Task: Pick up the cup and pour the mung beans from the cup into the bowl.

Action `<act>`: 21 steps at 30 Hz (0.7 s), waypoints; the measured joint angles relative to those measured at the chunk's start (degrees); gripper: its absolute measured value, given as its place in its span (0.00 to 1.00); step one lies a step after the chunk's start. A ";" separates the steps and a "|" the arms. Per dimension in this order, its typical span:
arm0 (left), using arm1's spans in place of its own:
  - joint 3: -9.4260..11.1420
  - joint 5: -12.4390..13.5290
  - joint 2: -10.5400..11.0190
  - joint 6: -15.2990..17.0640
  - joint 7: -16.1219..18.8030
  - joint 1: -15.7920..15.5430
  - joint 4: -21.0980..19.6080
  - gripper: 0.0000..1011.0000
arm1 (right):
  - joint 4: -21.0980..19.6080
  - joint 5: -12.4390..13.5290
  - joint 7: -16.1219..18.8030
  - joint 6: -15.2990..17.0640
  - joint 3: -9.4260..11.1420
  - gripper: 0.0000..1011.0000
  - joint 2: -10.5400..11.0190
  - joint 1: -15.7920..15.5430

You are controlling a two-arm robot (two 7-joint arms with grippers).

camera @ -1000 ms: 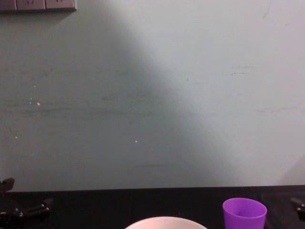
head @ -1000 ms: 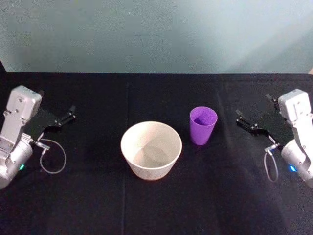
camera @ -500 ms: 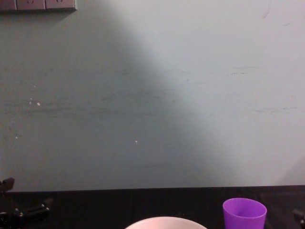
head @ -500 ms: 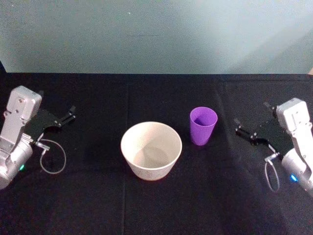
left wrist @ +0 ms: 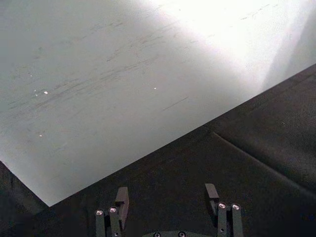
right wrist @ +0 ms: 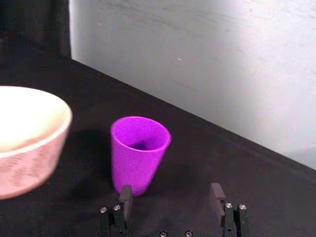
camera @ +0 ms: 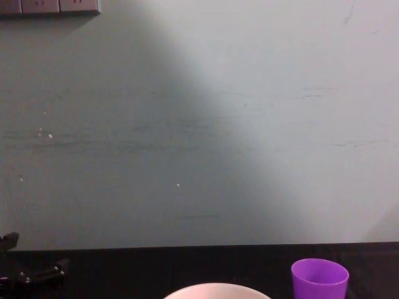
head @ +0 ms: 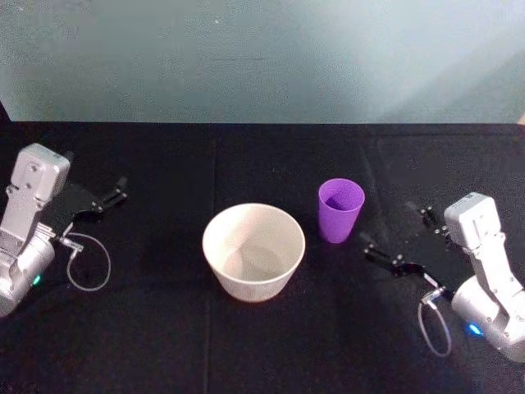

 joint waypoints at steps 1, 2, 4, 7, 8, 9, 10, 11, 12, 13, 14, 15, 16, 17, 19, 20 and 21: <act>0.00 0.00 0.00 0.00 0.00 0.00 0.00 0.99 | 0.01 0.28 0.65 -0.01 -0.06 0.99 -0.42 0.04; 0.00 0.00 0.00 0.00 0.00 0.00 0.00 0.99 | 0.07 0.41 1.04 -0.01 -0.12 0.99 -0.70 0.11; 0.00 0.00 0.00 0.00 0.00 0.00 0.00 0.99 | 0.53 0.46 1.82 -0.01 -0.34 0.99 -1.53 0.54; 0.00 0.00 0.00 0.00 0.00 0.00 0.00 0.99 | 1.72 0.57 2.90 -0.01 -0.60 0.99 -2.78 1.53; 0.00 0.00 0.00 0.00 0.00 0.00 0.00 0.99 | 1.72 0.57 2.90 -0.01 -0.60 0.99 -2.78 1.53; 0.00 0.00 0.00 0.00 0.00 0.00 0.00 0.99 | 2.58 0.66 3.44 0.00 -0.74 0.99 -3.54 2.16; 0.00 0.00 0.00 0.00 0.00 0.00 0.00 0.99 | 3.08 0.66 3.66 0.01 -0.85 0.99 -3.98 2.58; 0.00 0.00 0.00 0.00 0.00 0.00 0.00 0.99 | 4.08 0.64 4.13 0.07 -1.02 0.99 -4.78 3.44; 0.00 0.00 0.00 0.00 0.00 0.00 0.00 0.99 | 4.62 0.61 4.39 0.14 -1.09 0.99 -5.12 3.82; 0.00 0.00 0.00 0.00 0.00 0.00 0.00 0.99 | 5.05 0.59 4.62 0.22 -1.16 0.99 -5.49 4.16; 0.00 0.00 0.00 0.00 0.00 0.00 0.00 0.99 | 5.84 0.51 5.07 0.37 -1.26 0.99 -6.21 4.93; 0.00 0.00 0.00 0.00 0.00 0.00 0.00 0.99 | 6.19 0.48 5.29 0.45 -1.28 0.99 -6.51 5.24; 0.00 0.00 0.00 0.00 0.00 0.00 0.00 0.99 | 6.55 0.45 5.45 0.51 -1.31 0.99 -6.85 5.55; 0.00 0.00 0.00 0.00 0.00 0.00 0.00 0.99 | 7.08 0.37 5.75 0.65 -1.35 0.99 -7.42 6.08; 0.00 0.00 0.00 0.00 0.00 0.00 0.00 0.99 | 7.92 0.27 6.12 0.93 -1.34 0.99 -8.30 6.94; 0.00 0.00 0.00 0.00 0.00 0.00 0.00 0.99 | 7.92 0.27 6.12 0.93 -1.34 0.99 -8.30 6.94; 0.00 0.00 0.00 0.00 0.00 0.00 0.00 0.99 | 8.29 0.27 6.24 0.98 -1.32 0.99 -8.61 7.21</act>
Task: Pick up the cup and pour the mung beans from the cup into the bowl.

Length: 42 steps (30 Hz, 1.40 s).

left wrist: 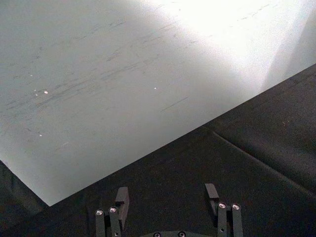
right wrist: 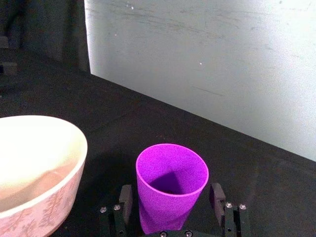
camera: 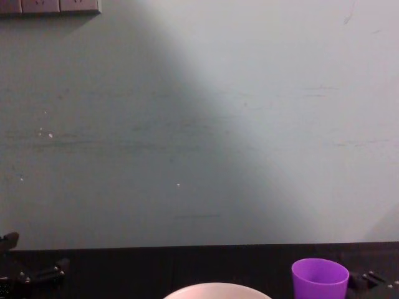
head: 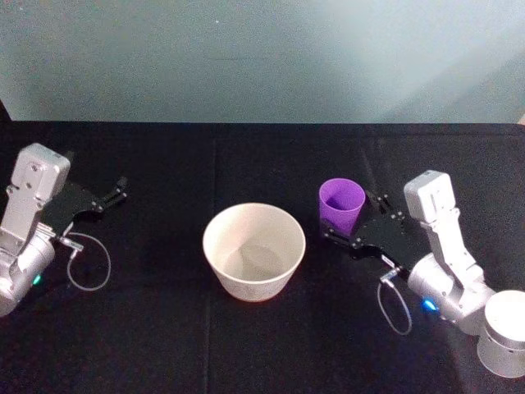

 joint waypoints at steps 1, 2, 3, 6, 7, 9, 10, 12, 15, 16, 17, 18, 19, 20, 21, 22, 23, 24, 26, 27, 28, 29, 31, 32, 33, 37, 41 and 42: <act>0.00 0.00 0.00 0.00 0.00 0.00 0.00 0.99 | 0.71 0.05 0.35 0.05 0.13 0.99 -0.59 0.43; 0.00 0.00 0.00 0.00 0.00 0.00 0.00 0.99 | 1.02 0.16 0.52 0.05 0.26 0.99 -0.85 0.62; 0.00 0.00 0.00 0.00 0.00 0.00 0.00 0.99 | 1.35 0.33 0.82 0.02 0.43 0.99 -1.13 0.83; 0.00 0.00 0.00 0.00 0.00 0.00 0.00 0.99 | 2.52 0.97 1.79 -0.11 0.87 0.99 -2.08 1.49; 0.00 0.00 0.00 0.00 0.00 0.00 0.00 0.99 | 3.12 1.05 2.17 -0.21 0.99 0.99 -2.56 1.81; 0.00 0.00 0.00 0.00 0.00 0.00 0.00 0.99 | 3.81 1.08 2.62 -0.42 1.15 0.99 -3.19 2.20; 0.00 0.00 0.00 0.00 0.00 0.00 0.00 0.99 | 4.01 1.08 2.73 -0.49 1.21 0.99 -3.39 2.31; 0.00 0.00 0.00 0.00 0.00 0.00 0.00 0.99 | 4.50 1.05 3.06 -0.58 1.38 0.99 -3.87 2.56; 0.00 0.00 0.00 0.00 0.00 0.00 0.00 0.99 | 4.89 0.97 3.24 -0.61 1.59 0.99 -4.25 2.72; 0.00 0.00 0.00 0.00 0.00 0.00 0.00 0.99 | 5.11 0.96 3.42 -0.64 1.81 0.99 -4.49 2.73; 0.00 0.00 0.00 0.00 0.00 0.00 0.00 0.99 | 5.22 0.97 3.50 -0.65 1.96 0.99 -4.58 2.73; 0.00 0.00 0.00 0.00 0.00 0.00 0.00 0.99 | 5.30 1.01 3.58 -0.68 2.12 0.99 -4.68 2.73; 0.00 0.00 0.00 0.00 0.00 0.00 0.00 0.99 | 5.51 1.14 3.88 -0.75 2.44 0.99 -4.86 2.70; 0.00 0.00 0.00 0.00 0.00 0.00 0.00 0.99 | 5.65 1.31 4.05 -0.78 2.61 0.99 -4.99 2.67; 0.00 0.00 0.00 0.00 0.00 0.00 0.00 0.99 | 5.73 1.39 4.21 -0.81 2.71 0.99 -5.08 2.65; 0.00 0.00 0.00 0.00 0.00 0.00 0.00 0.99 | 6.03 1.58 4.60 -0.90 2.97 0.99 -5.29 2.63; 0.00 0.00 0.00 0.00 0.00 0.00 0.00 0.99 | 6.15 1.72 4.86 -0.94 3.06 0.99 -5.40 2.63; 0.00 0.00 0.00 0.00 0.00 0.00 0.00 0.99 | 6.45 1.94 5.32 -1.03 3.26 0.99 -5.64 2.62; 0.00 0.00 0.00 0.00 0.00 0.00 0.00 0.99 | 6.72 2.09 5.76 -1.18 3.47 0.99 -5.85 2.61; 0.00 0.00 0.00 0.00 0.00 0.00 0.00 0.99 | 6.94 2.21 6.11 -1.35 3.67 0.98 -6.05 2.59; 0.00 0.00 0.00 0.00 0.00 0.00 0.00 0.99 | 6.94 2.21 6.11 -1.35 3.67 0.97 -6.05 2.59; 0.00 0.00 0.00 0.00 0.00 0.00 0.00 0.99 | 7.09 2.21 6.34 -1.46 3.83 0.94 -6.24 2.56; 0.00 0.00 0.00 0.00 0.00 0.00 0.00 0.99 | 7.29 2.17 6.73 -1.75 4.07 0.91 -6.45 2.55; 0.00 0.00 0.00 0.00 0.00 0.00 0.00 0.99 | 7.29 2.17 6.73 -1.75 4.07 0.90 -6.45 2.55; 0.00 0.00 0.00 0.00 0.00 0.00 0.00 0.99 | 7.46 1.94 7.03 -2.06 4.28 0.84 -6.64 2.52; 0.00 0.00 0.00 0.00 0.00 0.00 0.00 0.99 | 7.55 1.56 7.24 -2.35 4.59 0.76 -6.87 2.42; 0.00 0.00 0.00 0.00 0.00 0.00 0.00 0.99 | 6.86 0.80 7.35 -2.52 5.03 0.74 -6.92 1.97; 0.00 0.00 0.00 0.00 0.00 0.00 0.00 0.99 | 6.07 0.26 7.24 -2.60 5.18 0.73 -6.80 1.63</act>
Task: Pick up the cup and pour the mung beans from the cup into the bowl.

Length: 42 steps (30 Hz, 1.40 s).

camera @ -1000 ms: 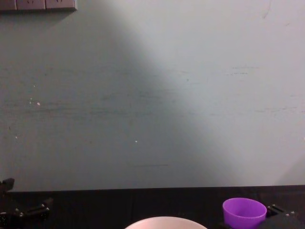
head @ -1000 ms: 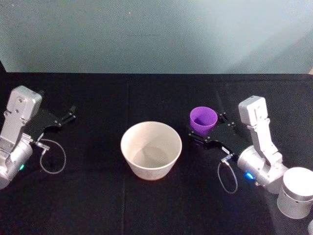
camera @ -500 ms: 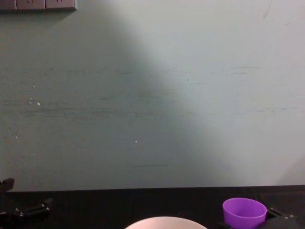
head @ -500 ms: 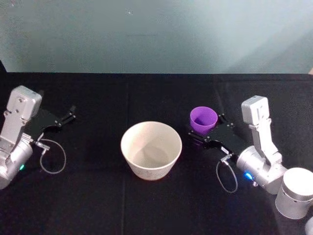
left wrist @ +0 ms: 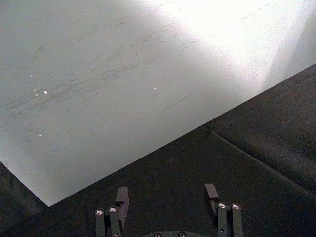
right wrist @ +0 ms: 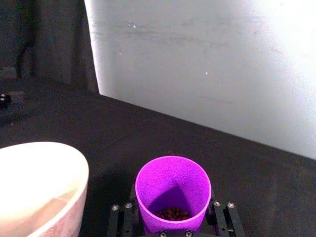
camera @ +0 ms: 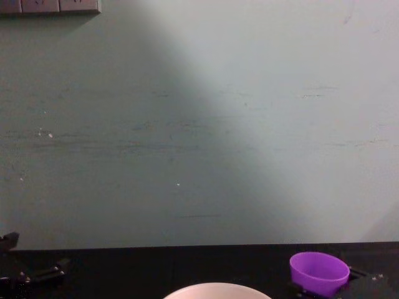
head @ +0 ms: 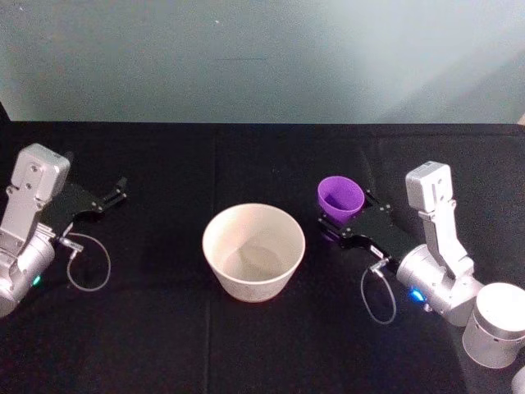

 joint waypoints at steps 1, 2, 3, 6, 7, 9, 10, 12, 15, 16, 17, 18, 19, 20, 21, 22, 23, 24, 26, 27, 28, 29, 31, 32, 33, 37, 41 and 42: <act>0.00 0.00 0.00 0.00 0.00 0.00 0.00 0.99 | -0.39 -0.21 -0.06 -0.02 0.07 0.73 0.08 -0.17; 0.00 0.00 0.00 0.00 0.00 0.00 0.00 0.99 | -1.56 -0.59 -0.14 -0.05 0.32 0.72 0.37 -0.73; 0.00 0.00 0.00 0.00 0.00 0.00 0.00 0.99 | -1.56 -0.59 -0.14 -0.05 0.32 0.72 0.37 -0.73; 0.00 0.00 0.00 0.00 0.00 0.00 0.00 0.99 | -5.18 -1.25 -0.43 0.57 1.06 0.72 1.27 -2.30; 0.00 0.00 0.00 0.00 0.00 0.00 0.00 0.99 | -6.02 -1.38 -0.48 0.88 1.25 0.72 1.49 -2.68; 0.00 0.00 0.00 0.00 0.00 0.00 0.00 0.99 | -7.64 -1.51 -0.52 1.56 1.64 0.72 1.88 -3.37; 0.00 0.00 0.00 0.00 0.00 0.00 0.00 0.99 | -9.04 -1.56 -0.56 2.24 2.04 0.72 2.22 -3.95; 0.00 0.00 0.00 0.00 0.00 0.00 0.00 0.99 | -10.50 -1.55 -0.55 3.04 2.48 0.72 2.56 -4.58; 0.00 0.00 0.00 0.00 0.00 0.00 0.00 0.99 | -13.88 -1.01 -0.21 5.44 3.63 0.72 3.32 -5.85; 0.00 0.00 0.00 0.00 0.00 0.00 0.00 0.99 | -14.45 -0.84 -0.11 5.94 3.90 0.72 3.44 -6.10; 0.00 0.00 0.00 0.00 0.00 0.00 0.00 0.99 | -15.48 -0.48 0.14 6.72 4.41 0.72 3.59 -6.45; 0.00 0.00 0.00 0.00 0.00 0.00 0.00 0.99 | -15.94 -0.27 0.28 7.10 4.66 0.72 3.66 -6.61; 0.00 0.00 0.00 0.00 0.00 0.00 0.00 0.99 | -16.39 -0.08 0.36 7.48 4.91 0.72 3.73 -6.79; 0.00 0.00 0.00 0.00 0.00 0.00 0.00 0.99 | -16.80 0.09 0.44 7.78 5.11 0.72 3.77 -6.95; 0.00 0.00 0.00 0.00 0.00 0.00 0.00 0.99 | -17.43 0.45 0.73 8.27 5.47 0.72 3.79 -7.14; 0.00 0.00 0.00 0.00 0.00 0.00 0.00 0.99 | -17.60 0.65 0.84 8.46 5.60 0.72 3.80 -7.19; 0.00 0.00 0.00 0.00 0.00 0.00 0.00 0.99 | -17.72 0.80 0.95 8.63 5.70 0.72 3.80 -7.24; 0.00 0.00 0.00 0.00 0.00 0.00 0.00 0.99 | -17.85 1.08 1.22 8.89 5.85 0.72 3.79 -7.26; 0.00 0.00 0.00 0.00 0.00 0.00 0.00 0.99 | -17.85 1.22 1.36 9.02 5.92 0.72 3.77 -7.26; 0.00 0.00 0.00 0.00 0.00 0.00 0.00 0.99 | -17.85 1.33 1.55 9.11 5.95 0.72 3.74 -7.26; 0.00 0.00 0.00 0.00 0.00 0.00 0.00 0.99 | -17.85 1.33 1.56 9.11 5.95 0.72 3.74 -7.25; 0.00 0.00 0.00 0.00 0.00 0.00 0.00 0.99 | -17.85 1.33 1.56 9.11 5.95 0.72 3.74 -7.25; 0.00 0.00 0.00 0.00 0.00 0.00 0.00 0.99 | -17.84 1.33 1.55 9.11 5.94 0.72 3.73 -7.24; 0.00 0.00 0.00 0.00 0.00 0.00 0.00 0.99 | -17.84 1.33 1.55 9.11 5.94 0.72 3.72 -7.24; 0.00 0.00 0.00 0.00 0.00 0.00 0.00 0.99 | -17.84 1.33 1.55 9.10 5.93 0.72 3.72 -7.24; 0.00 0.00 0.00 0.00 0.00 0.00 0.00 0.99 | -17.81 1.33 1.53 9.07 5.91 0.72 3.72 -7.22; 0.00 0.00 0.00 0.00 0.00 0.00 0.00 0.99 | -17.79 1.33 1.51 9.04 5.89 0.72 3.71 -7.20; 0.00 0.00 0.00 0.00 0.00 0.00 0.00 0.99 | -17.79 1.33 1.51 9.04 5.89 0.72 3.71 -7.20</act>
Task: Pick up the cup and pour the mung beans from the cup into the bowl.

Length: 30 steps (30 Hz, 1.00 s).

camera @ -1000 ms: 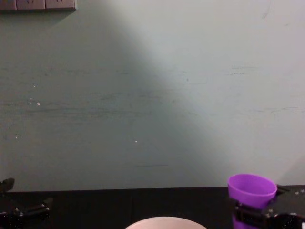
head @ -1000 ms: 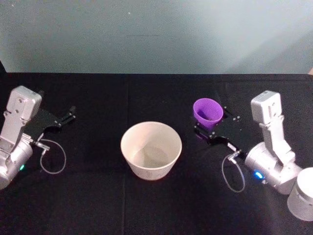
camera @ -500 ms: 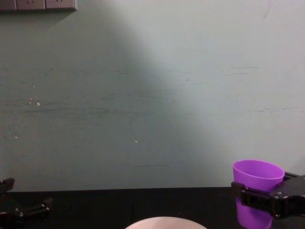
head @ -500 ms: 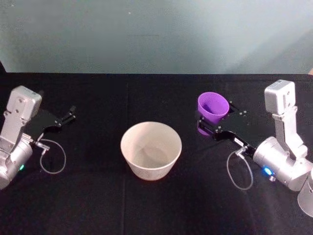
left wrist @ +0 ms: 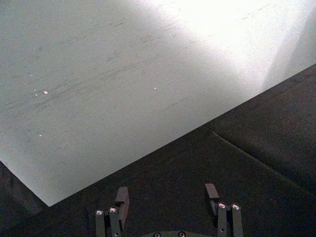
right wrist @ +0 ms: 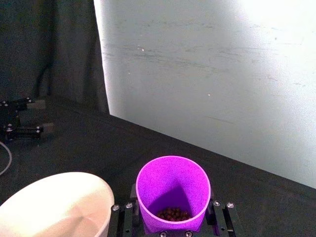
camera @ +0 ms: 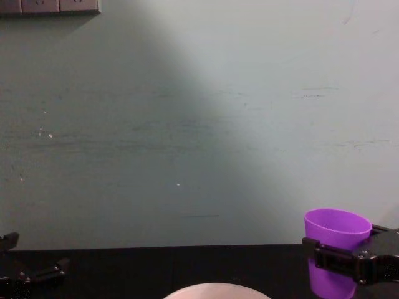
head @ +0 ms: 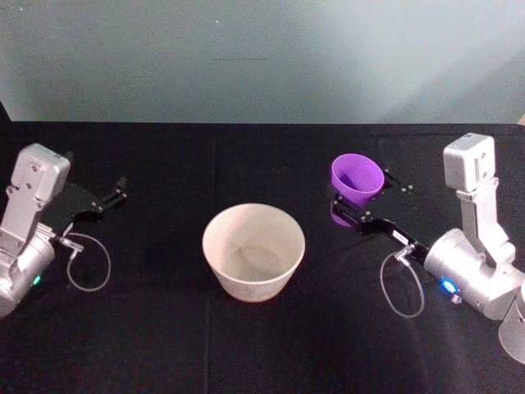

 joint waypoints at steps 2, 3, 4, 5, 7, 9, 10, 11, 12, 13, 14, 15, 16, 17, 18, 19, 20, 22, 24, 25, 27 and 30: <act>0.00 0.00 0.00 0.00 0.00 0.00 0.00 0.99 | 0.02 -0.01 0.00 -0.01 -0.02 0.72 0.00 0.01; 0.00 0.00 0.00 0.00 0.00 0.00 0.00 0.99 | 0.02 -0.01 -0.01 -0.02 -0.03 0.72 0.00 0.01; 0.00 0.00 0.00 -0.01 0.00 0.00 0.00 0.99 | 0.03 -0.01 -0.01 -0.02 -0.03 0.72 0.00 0.01; 0.00 0.00 0.00 0.00 0.00 0.00 0.00 0.99 | 0.04 -0.02 -0.03 -0.03 -0.04 0.72 0.00 0.01; 0.00 0.00 0.00 0.00 0.00 0.00 0.00 0.99 | 0.05 -0.03 -0.04 -0.04 -0.05 0.72 0.00 0.01; 0.00 0.00 0.00 0.00 0.00 0.00 0.00 0.99 | 0.06 -0.03 -0.05 -0.06 -0.05 0.72 0.00 0.01; 0.00 0.00 0.00 0.00 0.00 0.00 0.00 0.99 | 0.06 -0.03 -0.06 -0.07 -0.05 0.72 0.00 0.01; 0.00 0.00 0.00 0.00 0.00 0.00 0.00 0.99 | 0.06 -0.04 -0.07 -0.07 -0.05 0.72 0.00 0.01; 0.00 0.00 0.00 0.00 0.00 0.00 0.00 0.99 | 0.06 -0.05 -0.07 -0.09 -0.06 0.72 0.00 0.01; 0.00 0.00 0.00 0.00 0.00 0.00 0.00 0.99 | 0.06 -0.05 -0.08 -0.09 -0.06 0.72 0.00 0.01; 0.00 0.00 0.00 0.00 0.00 0.00 0.00 0.99 | 0.06 -0.05 -0.09 -0.10 -0.05 0.72 0.00 0.01; 0.00 0.00 0.00 0.00 0.00 0.00 0.00 0.99 | 0.06 -0.06 -0.09 -0.10 -0.06 0.72 0.00 0.01; 0.00 0.00 0.00 0.00 0.00 0.00 0.00 0.99 | 0.06 -0.06 -0.09 -0.10 -0.05 0.72 0.00 0.01; 0.00 0.00 0.00 0.00 0.00 0.00 0.00 0.99 | 0.06 -0.06 -0.10 -0.10 -0.06 0.72 0.00 0.01; 0.00 0.00 0.00 0.00 0.00 0.00 0.00 0.99 | 0.06 -0.07 -0.10 -0.10 -0.05 0.72 0.00 0.01; 0.00 0.00 0.00 0.00 0.00 0.00 0.00 0.99 | 0.06 -0.07 -0.11 -0.10 -0.05 0.72 0.00 0.01; 0.00 0.00 0.00 0.00 0.00 -0.01 0.00 0.99 | 0.06 -0.07 -0.11 -0.10 -0.05 0.72 0.00 0.01; 0.00 0.00 0.00 0.00 0.00 0.00 0.00 0.99 | 0.06 -0.08 -0.12 -0.10 -0.06 0.72 0.00 0.01; 0.00 0.00 0.00 0.00 0.00 0.00 0.00 0.99 | 0.06 -0.08 -0.12 -0.10 -0.05 0.72 0.00 0.01; 0.00 0.00 0.00 0.00 0.00 0.00 0.00 0.99 | 0.06 -0.08 -0.12 -0.10 -0.06 0.72 0.00 0.01; 0.00 0.00 0.00 0.00 0.00 0.00 0.00 0.99 | 0.06 -0.08 -0.12 -0.10 -0.05 0.72 0.00 0.01; 0.00 0.00 0.00 0.00 0.00 0.00 0.00 0.99 | 0.06 -0.08 -0.12 -0.10 -0.05 0.72 0.00 0.01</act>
